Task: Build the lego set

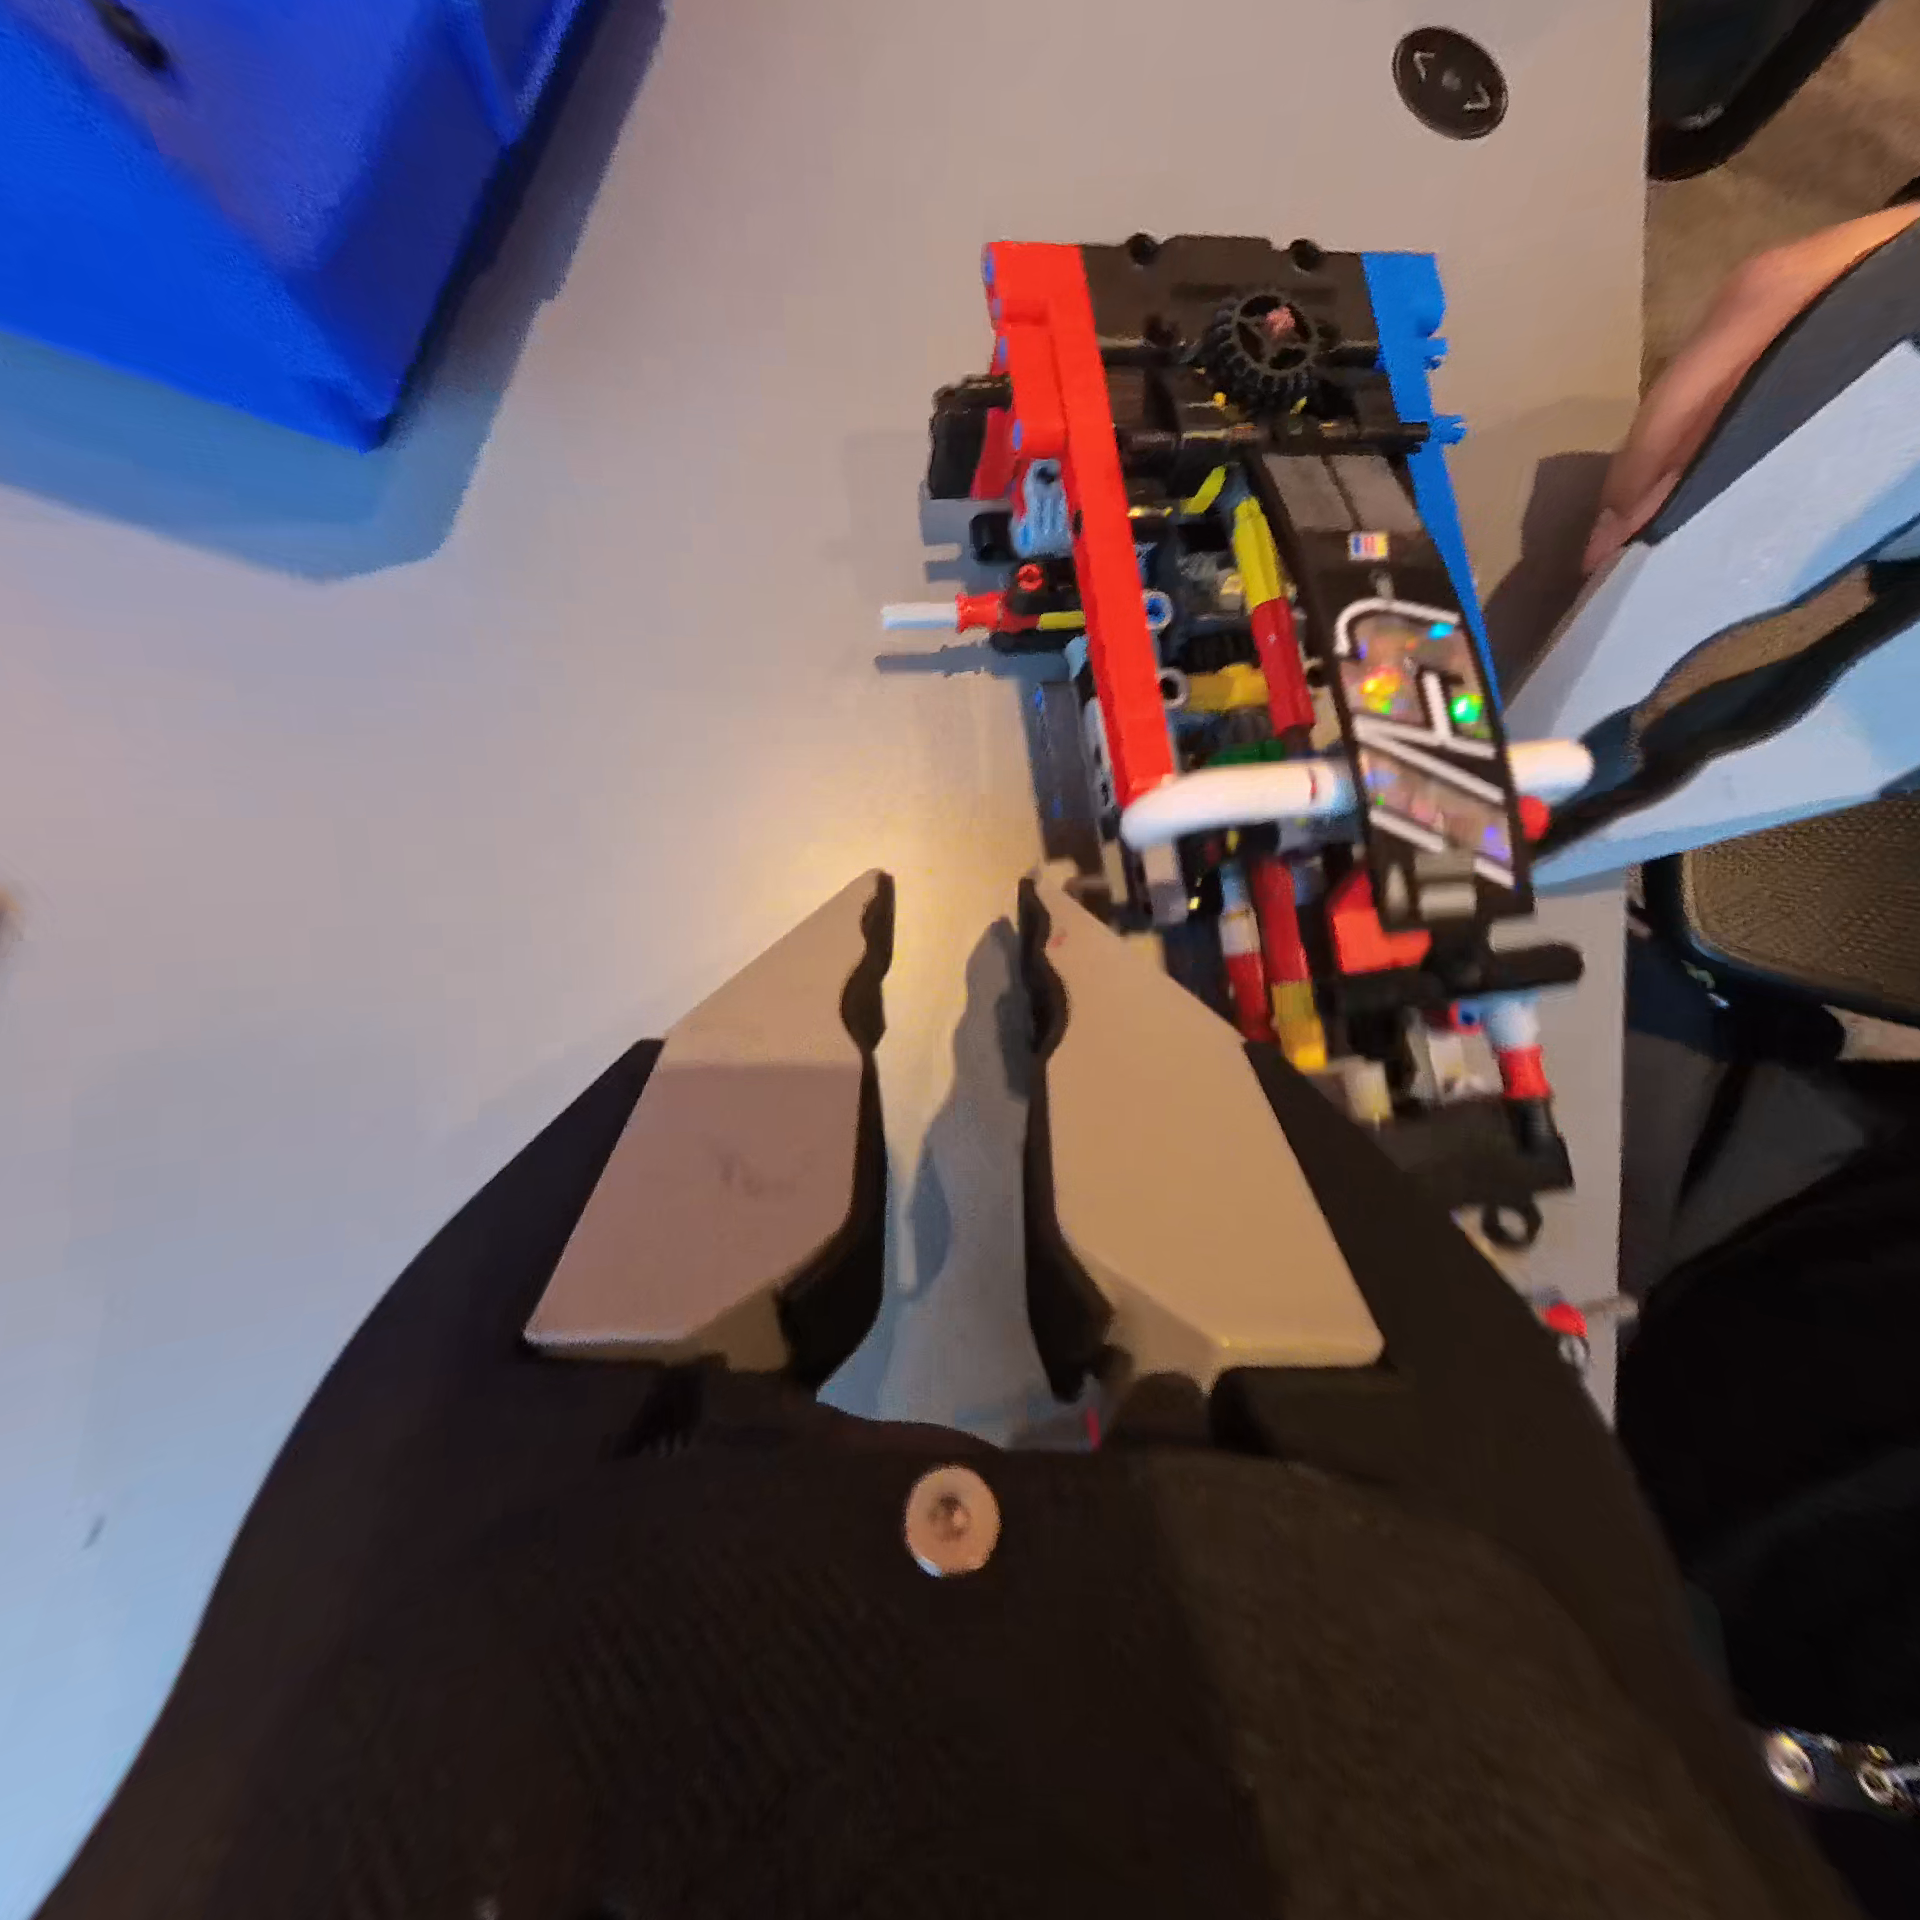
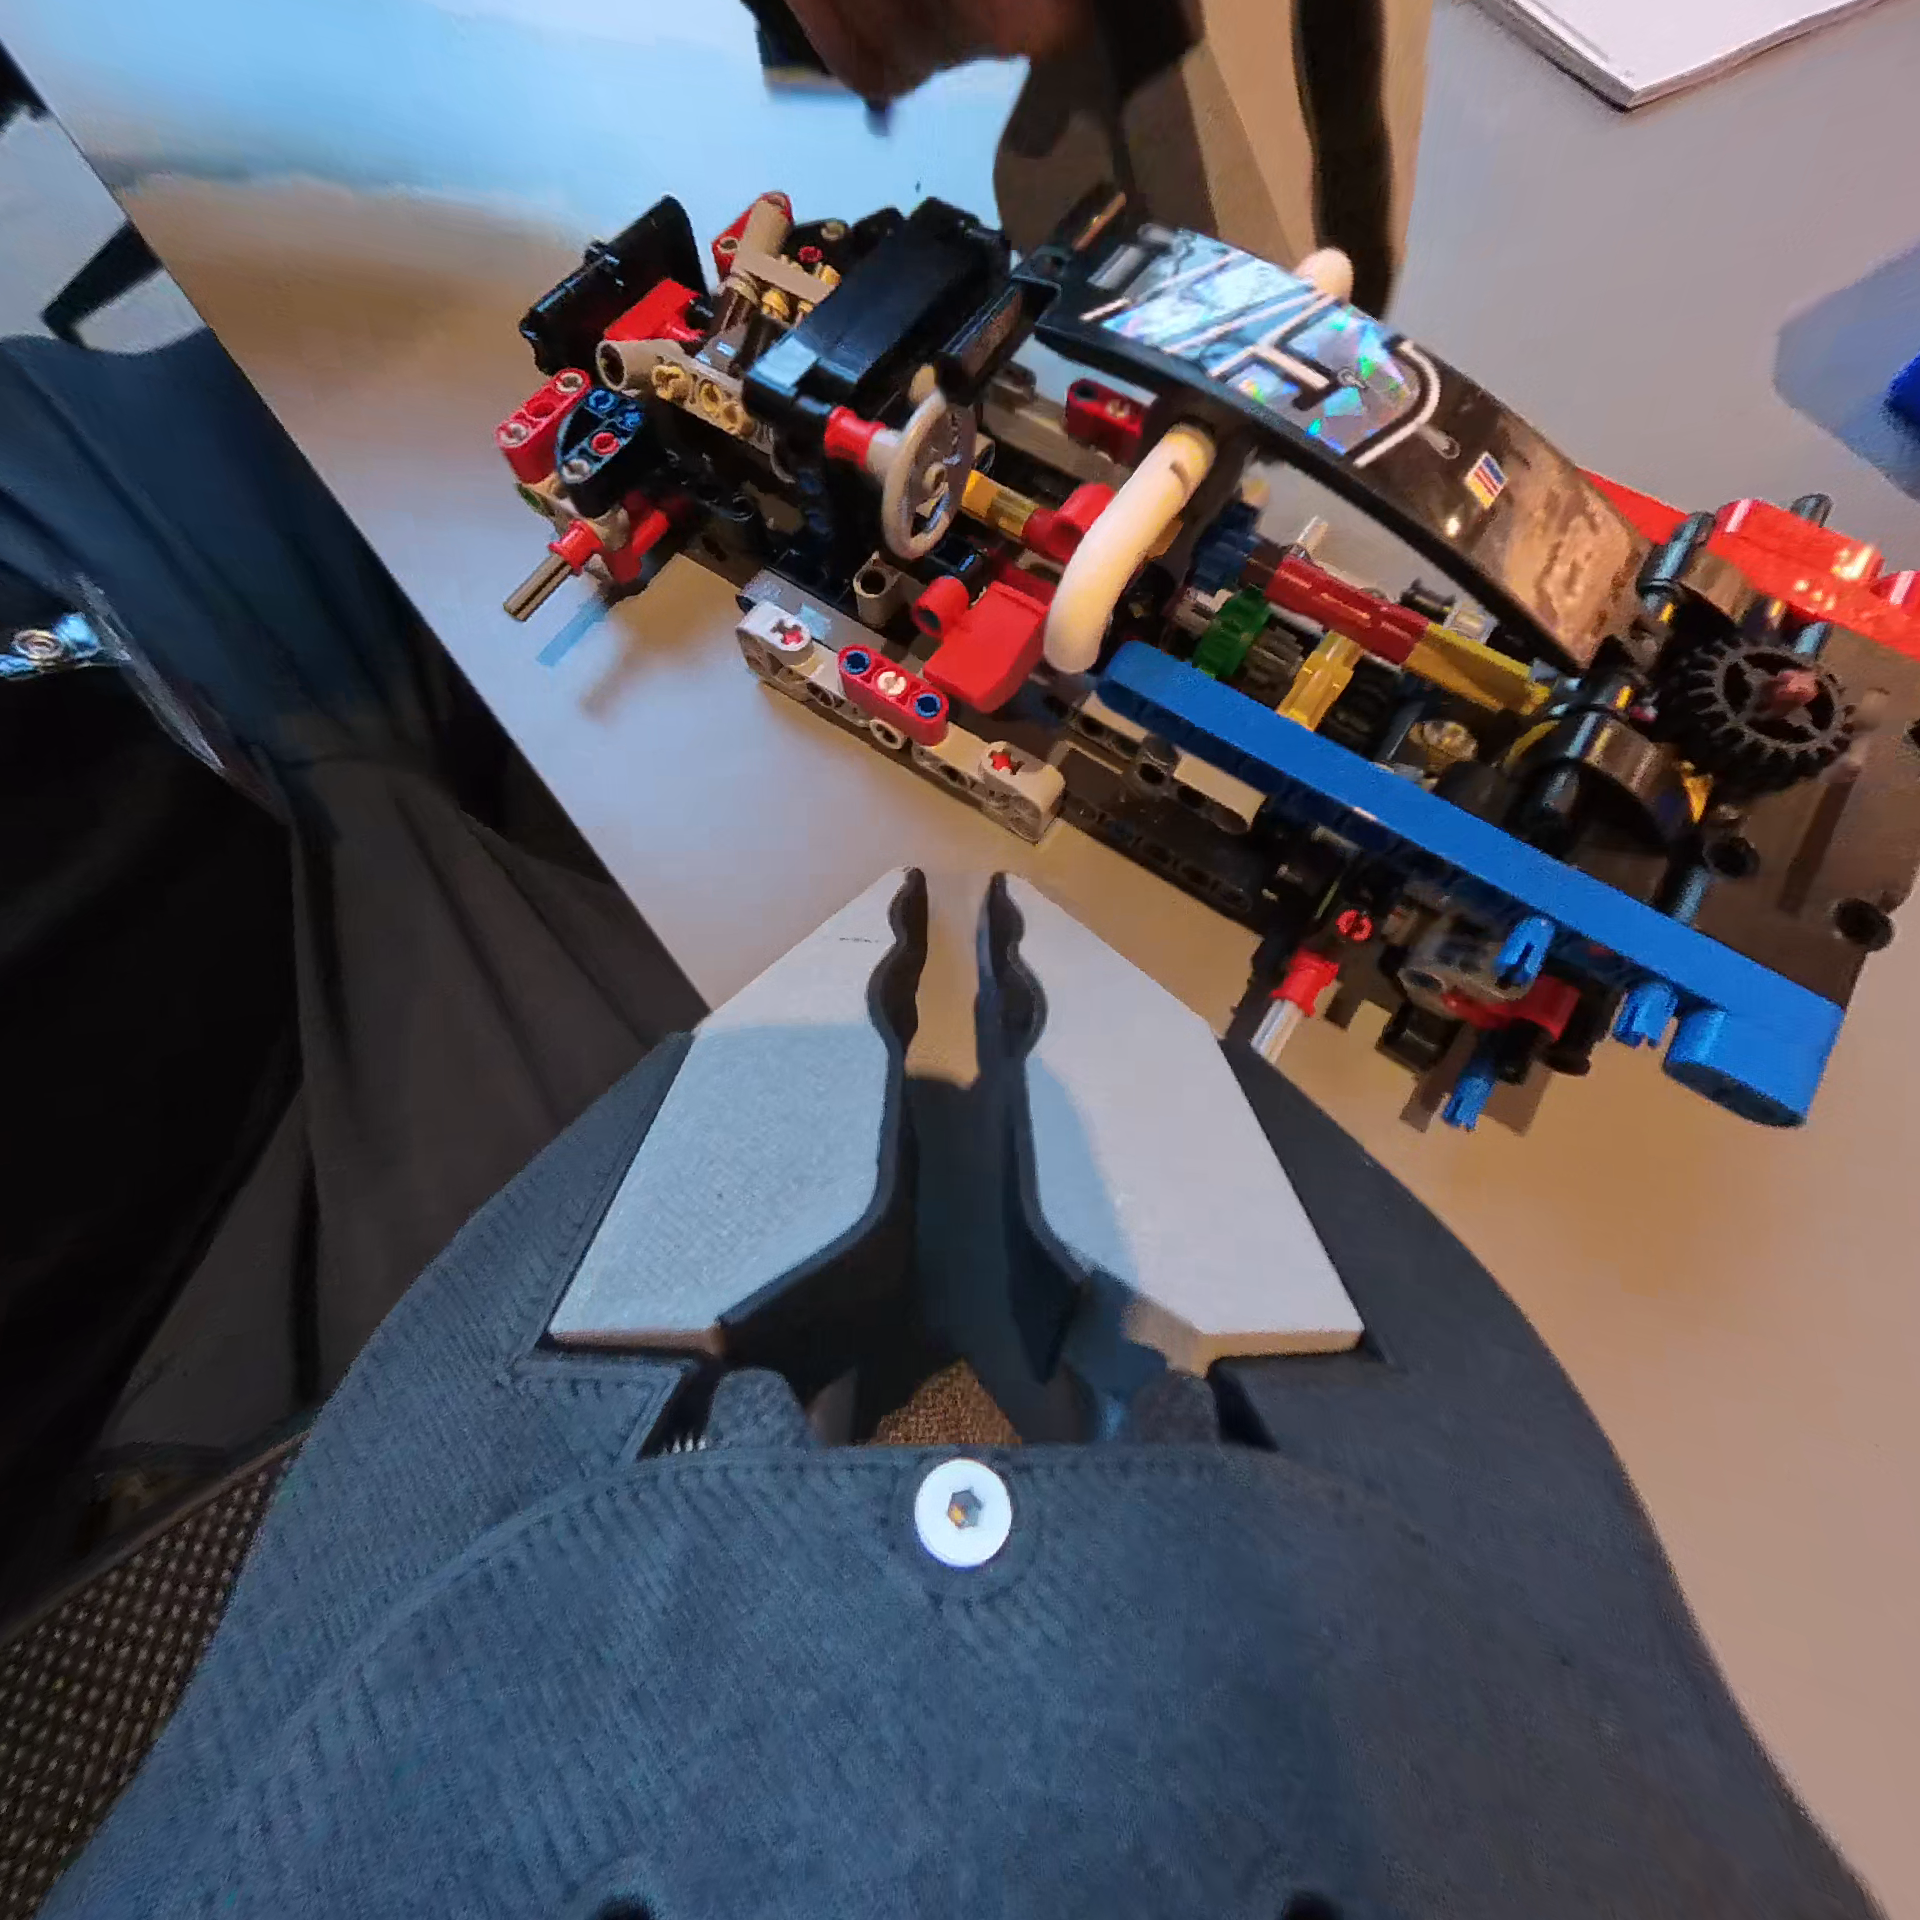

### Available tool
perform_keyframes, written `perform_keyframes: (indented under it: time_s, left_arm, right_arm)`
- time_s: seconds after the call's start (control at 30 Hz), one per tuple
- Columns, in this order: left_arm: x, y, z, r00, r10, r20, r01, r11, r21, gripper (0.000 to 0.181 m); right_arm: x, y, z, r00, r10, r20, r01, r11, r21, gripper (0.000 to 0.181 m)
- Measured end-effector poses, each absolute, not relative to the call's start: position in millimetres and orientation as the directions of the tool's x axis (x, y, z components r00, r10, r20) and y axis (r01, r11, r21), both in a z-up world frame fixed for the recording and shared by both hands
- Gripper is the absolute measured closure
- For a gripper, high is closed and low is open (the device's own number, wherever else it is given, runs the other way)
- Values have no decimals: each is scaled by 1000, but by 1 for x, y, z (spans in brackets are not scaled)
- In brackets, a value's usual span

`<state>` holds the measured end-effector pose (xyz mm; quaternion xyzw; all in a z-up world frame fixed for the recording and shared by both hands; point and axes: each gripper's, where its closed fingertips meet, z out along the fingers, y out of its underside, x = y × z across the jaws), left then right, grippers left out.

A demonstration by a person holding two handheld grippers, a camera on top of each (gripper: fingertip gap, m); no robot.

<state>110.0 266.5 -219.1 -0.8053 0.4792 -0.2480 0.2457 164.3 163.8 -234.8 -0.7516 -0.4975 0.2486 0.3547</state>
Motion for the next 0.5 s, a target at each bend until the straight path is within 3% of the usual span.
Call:
perform_keyframes:
  time_s: [0.07, 0.3, 0.5]
  left_arm:
    - [86, 270, -209, 459, -879, 132, -639, -430, -638, 148]
    - [-5, 244, -161, 571, -820, 34, -566, -423, -708, 145]
    - [-55, 199, -175, 653, -755, 54, -507, -489, -710, 145]
  right_arm:
    - [165, 162, -233, 381, 925, -15, 553, -241, -797, 171]
    - [138, 139, -224, 234, 971, 45, 559, -97, -823, 172]
    - [107, 140, -233, 202, 975, 96, 605, -47, -795, 175]
